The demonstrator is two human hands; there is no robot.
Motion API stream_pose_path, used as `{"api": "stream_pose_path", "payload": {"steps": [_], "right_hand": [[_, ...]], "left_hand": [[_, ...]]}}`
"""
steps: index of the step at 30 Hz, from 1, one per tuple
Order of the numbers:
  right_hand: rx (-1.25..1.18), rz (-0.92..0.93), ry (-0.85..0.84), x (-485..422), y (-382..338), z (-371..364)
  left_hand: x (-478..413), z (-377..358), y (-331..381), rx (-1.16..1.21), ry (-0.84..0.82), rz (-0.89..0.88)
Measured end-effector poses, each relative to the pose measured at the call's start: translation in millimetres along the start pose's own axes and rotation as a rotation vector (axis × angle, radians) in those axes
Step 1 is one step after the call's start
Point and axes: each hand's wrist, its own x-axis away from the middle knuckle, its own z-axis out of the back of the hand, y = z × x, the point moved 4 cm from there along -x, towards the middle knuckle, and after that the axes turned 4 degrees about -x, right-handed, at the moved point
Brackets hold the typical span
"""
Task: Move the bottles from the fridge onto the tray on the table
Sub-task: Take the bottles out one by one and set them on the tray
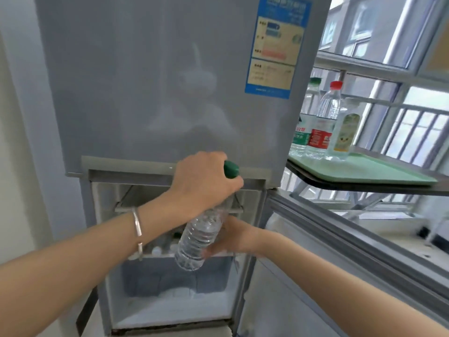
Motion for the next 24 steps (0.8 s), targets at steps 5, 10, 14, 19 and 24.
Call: {"api": "stream_pose_path", "payload": {"steps": [5, 10, 14, 19, 24], "right_hand": [[-0.25, 0.03, 0.3, 43.8, -2.5, 60.5], [-0.292, 0.131, 0.535, 114.4, -31.9, 129.0], [-0.275, 0.218, 0.799, 153.3, -45.5, 176.7], [-0.133, 0.163, 1.105, 144.3, -25.6, 227.9], [0.016, 0.031, 1.174, 105.7, 9.5, 256.3]], "left_hand": [[-35.0, 39.0, 57.3, 0.249, 0.162, -0.074], [-70.2, 80.5, 121.9, 0.58, 0.277, -0.257], [-88.5, 78.3, 161.0, 0.75, 0.168, -0.286], [-95.7, 16.6, 184.9, 0.765, -0.061, -0.198], [-109.5, -49.5, 192.5, 0.948, -0.369, 0.071]]}}
